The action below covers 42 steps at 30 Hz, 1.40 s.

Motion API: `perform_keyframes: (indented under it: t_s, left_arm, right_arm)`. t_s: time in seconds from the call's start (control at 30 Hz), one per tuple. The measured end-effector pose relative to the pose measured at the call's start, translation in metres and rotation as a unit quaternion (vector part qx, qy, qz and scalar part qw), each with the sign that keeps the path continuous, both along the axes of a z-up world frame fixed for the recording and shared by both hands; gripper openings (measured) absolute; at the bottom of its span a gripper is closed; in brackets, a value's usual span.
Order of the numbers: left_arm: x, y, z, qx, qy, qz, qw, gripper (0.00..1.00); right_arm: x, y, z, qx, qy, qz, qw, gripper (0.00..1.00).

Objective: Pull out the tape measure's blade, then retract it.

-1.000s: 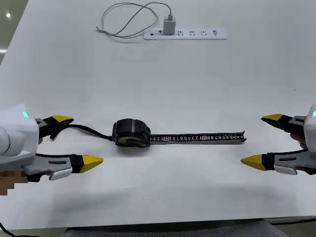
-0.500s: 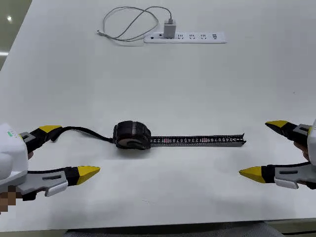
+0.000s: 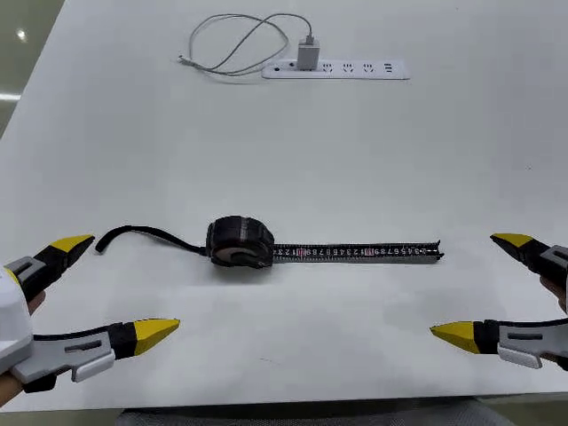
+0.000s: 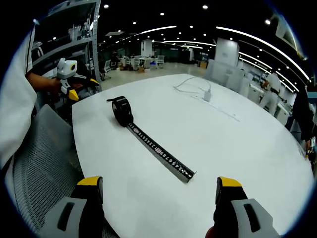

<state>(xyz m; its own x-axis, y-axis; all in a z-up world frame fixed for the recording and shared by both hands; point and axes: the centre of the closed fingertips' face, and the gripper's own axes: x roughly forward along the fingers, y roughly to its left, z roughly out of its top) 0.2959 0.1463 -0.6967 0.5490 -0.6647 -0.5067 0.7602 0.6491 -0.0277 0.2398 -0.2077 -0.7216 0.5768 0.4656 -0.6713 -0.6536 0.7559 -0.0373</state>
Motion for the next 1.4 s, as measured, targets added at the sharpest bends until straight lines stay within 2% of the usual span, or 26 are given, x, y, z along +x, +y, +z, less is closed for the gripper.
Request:
perform_keyframes:
  t_s: [0.17,0.27,0.33,0.57,0.83,1.0,1.07,1.4]
  left_arm:
    - [-0.005,0.012,-0.007,0.003,0.003,0.017,0.9999,0.94]
    - [-0.008,0.018,-0.007,-0.005,0.004,0.030,0.9995,0.95]
    - [-0.010,0.023,-0.008,-0.001,-0.003,0.041,0.9991,0.96]
    - [-0.016,0.031,-0.011,-0.007,-0.004,0.066,0.9978,0.96]
    - [-0.021,0.028,-0.010,-0.017,0.000,0.071,0.9973,0.97]
    - [-0.023,0.027,-0.013,-0.015,0.000,0.070,0.9975,0.98]
    - [-0.025,0.027,-0.015,-0.018,0.011,0.071,0.9973,0.98]
    - [-0.025,0.025,-0.012,-0.015,0.006,0.063,0.9979,0.96]
  right_arm:
    - [-0.007,-0.002,0.000,0.010,0.001,-0.010,0.9999,0.95]
    - [-0.011,-0.003,-0.002,0.014,0.000,-0.017,0.9998,0.97]
    - [-0.014,-0.003,-0.003,0.017,0.000,-0.021,0.9996,0.98]
    - [-0.023,-0.003,-0.008,0.025,0.000,-0.035,0.9991,0.98]
    - [-0.030,-0.002,-0.008,0.034,0.001,-0.044,0.9984,0.99]
    - [-0.033,0.000,-0.010,0.037,0.003,-0.047,0.9982,0.99]
    - [-0.034,0.001,-0.012,0.036,0.004,-0.045,0.9983,0.99]
    - [-0.031,-0.001,-0.009,0.037,0.000,-0.044,0.9983,0.98]
